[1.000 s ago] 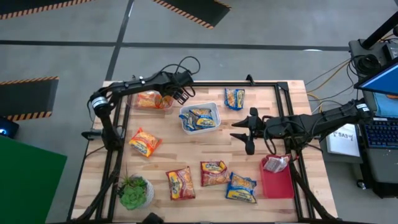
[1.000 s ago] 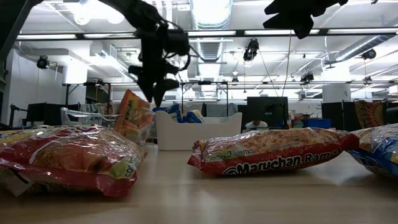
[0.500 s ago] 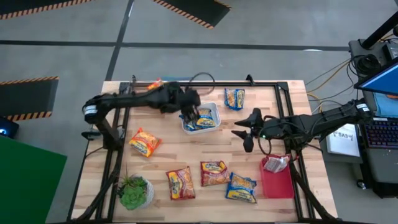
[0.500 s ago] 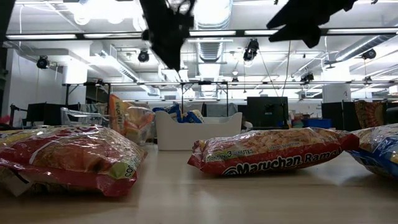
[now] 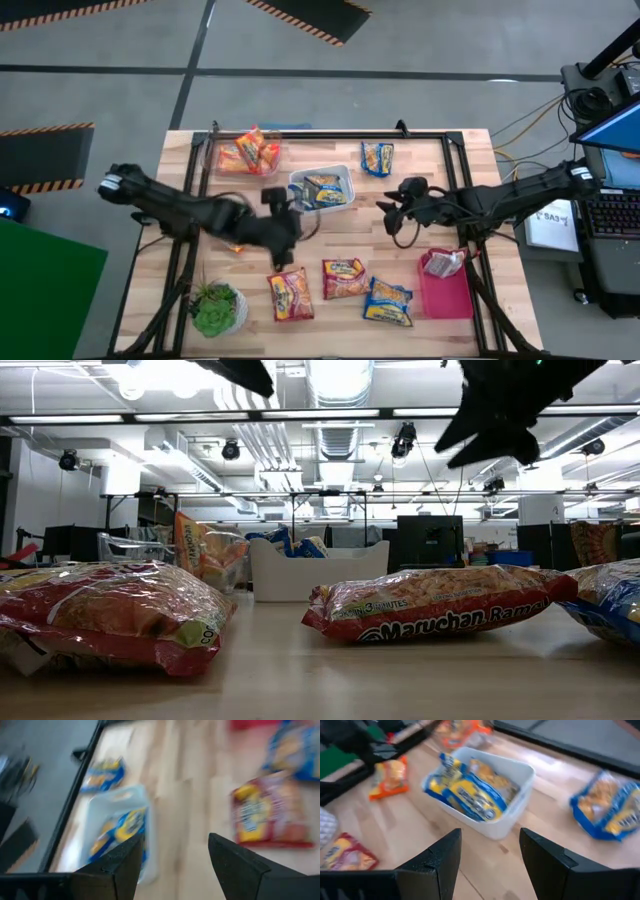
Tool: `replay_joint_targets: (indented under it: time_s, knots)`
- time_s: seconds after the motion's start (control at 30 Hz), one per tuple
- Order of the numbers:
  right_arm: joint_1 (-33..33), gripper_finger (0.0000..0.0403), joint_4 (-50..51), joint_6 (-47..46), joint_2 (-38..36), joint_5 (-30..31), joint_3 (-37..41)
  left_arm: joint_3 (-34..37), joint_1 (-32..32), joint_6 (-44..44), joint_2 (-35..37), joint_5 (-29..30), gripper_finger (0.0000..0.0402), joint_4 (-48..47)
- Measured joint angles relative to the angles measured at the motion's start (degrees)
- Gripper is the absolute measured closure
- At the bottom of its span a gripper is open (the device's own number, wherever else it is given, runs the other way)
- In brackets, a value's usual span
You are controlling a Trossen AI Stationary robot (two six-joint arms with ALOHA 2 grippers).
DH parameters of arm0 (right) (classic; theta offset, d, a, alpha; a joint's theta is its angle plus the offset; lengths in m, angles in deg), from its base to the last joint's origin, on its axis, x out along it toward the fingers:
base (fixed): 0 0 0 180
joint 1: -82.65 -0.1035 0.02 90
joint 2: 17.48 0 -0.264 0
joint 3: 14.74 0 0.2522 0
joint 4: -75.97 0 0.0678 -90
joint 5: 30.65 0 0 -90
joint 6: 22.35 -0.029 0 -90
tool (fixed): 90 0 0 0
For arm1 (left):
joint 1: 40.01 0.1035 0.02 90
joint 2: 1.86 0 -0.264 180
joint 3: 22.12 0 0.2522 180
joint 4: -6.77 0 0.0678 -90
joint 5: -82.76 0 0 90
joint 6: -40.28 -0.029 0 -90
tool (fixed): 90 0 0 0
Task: Sort Maruchan noodles
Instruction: Put the blue noodle pack into the white bin
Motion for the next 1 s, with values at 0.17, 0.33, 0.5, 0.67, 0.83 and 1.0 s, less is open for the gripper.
replay_joint_targets:
  time_s: [0.17,0.33,0.5,0.67,0.83,1.0]
  knots:
    - [5.6,0.0213,2.8,-5.0,2.1,-3.4,-0.2,13.2,-4.9,-7.1,6.5,0.1,0.0194,20.2]
    - [15.1,0.0213,5.2,-3.7,5.1,-12.7,-2.7,21.8,-5.9,-11.4,11.5,0.1,0.0194,33.6]
    - [26.2,0.0213,8.3,3.7,10.2,-20.9,-7.6,25.6,-5.7,-15.1,14.9,5.3,0.0194,36.8]
    - [34.3,0.0213,11.8,24.1,18.5,-29.4,-15.0,26.3,-5.6,-16.3,16.6,9.8,0.0194,36.5]
    - [37.2,0.0213,19.4,43.6,27.7,-29.8,-22.7,26.3,-5.7,-15.5,17.4,9.8,0.0194,35.1]
    - [39.5,0.0213,24.3,45.9,36.8,-27.0,-28.8,26.3,-5.7,-15.4,17.3,9.8,0.0194,34.5]
